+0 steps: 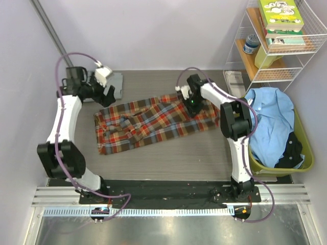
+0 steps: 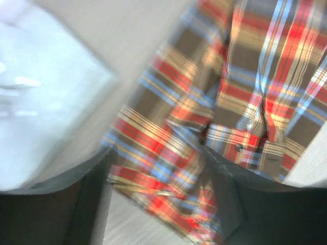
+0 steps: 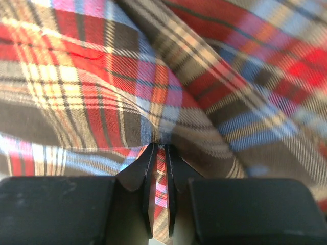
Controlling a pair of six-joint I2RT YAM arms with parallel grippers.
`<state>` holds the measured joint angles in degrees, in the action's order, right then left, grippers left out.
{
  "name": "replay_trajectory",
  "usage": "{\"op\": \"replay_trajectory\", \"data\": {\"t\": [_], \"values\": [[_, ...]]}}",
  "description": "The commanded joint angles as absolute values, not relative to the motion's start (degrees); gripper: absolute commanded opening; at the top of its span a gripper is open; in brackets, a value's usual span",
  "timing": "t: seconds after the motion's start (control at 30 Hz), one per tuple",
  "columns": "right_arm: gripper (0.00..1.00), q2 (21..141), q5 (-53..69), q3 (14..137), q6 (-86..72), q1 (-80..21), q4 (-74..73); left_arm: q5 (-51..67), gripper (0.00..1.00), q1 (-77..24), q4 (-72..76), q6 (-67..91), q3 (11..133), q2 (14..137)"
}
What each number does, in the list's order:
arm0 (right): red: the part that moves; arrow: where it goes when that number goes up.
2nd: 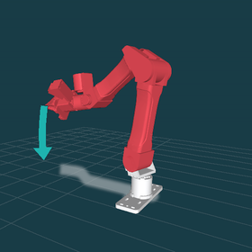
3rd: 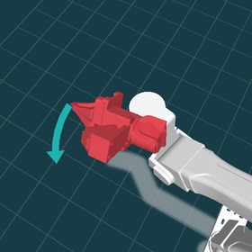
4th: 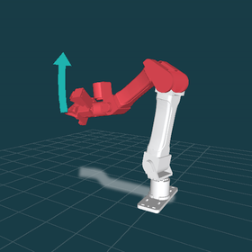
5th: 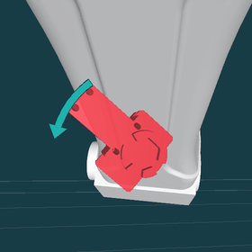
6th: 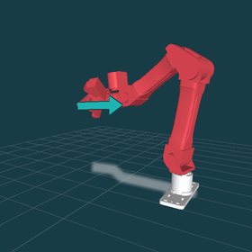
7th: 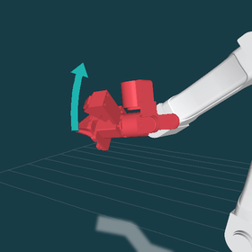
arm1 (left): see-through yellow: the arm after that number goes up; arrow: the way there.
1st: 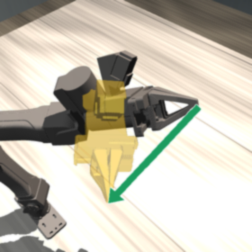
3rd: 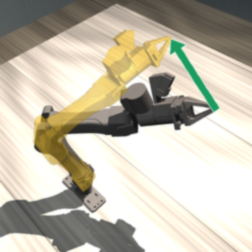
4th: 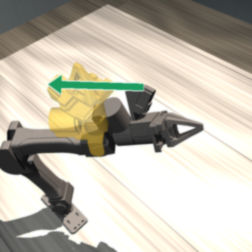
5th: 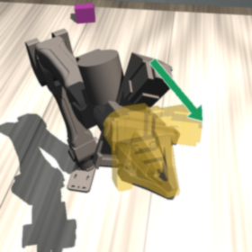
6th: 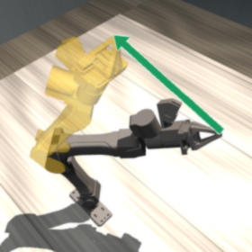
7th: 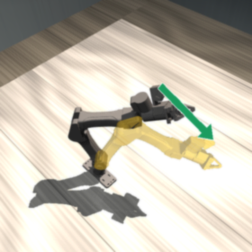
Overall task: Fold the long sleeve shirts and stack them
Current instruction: Fold the shirt
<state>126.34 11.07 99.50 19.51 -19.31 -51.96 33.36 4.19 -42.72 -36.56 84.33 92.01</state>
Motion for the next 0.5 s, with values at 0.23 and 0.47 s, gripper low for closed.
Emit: {"op": "replay_trajectory", "data": {"t": [0.23, 0.47], "values": [[0.22, 135.2, -1.9, 134.1, 25.0, -19.2, -42.8, 29.1, 1.0, 2.7, -49.7, -44.8, 80.4, 84.4], [0.27, 119.4, 7.1, 119.1, 20.1, -19.0, -39.5, 18.5, 0.96, -3.1, -44.5, -51.5, 73.5, 92.1]]}}
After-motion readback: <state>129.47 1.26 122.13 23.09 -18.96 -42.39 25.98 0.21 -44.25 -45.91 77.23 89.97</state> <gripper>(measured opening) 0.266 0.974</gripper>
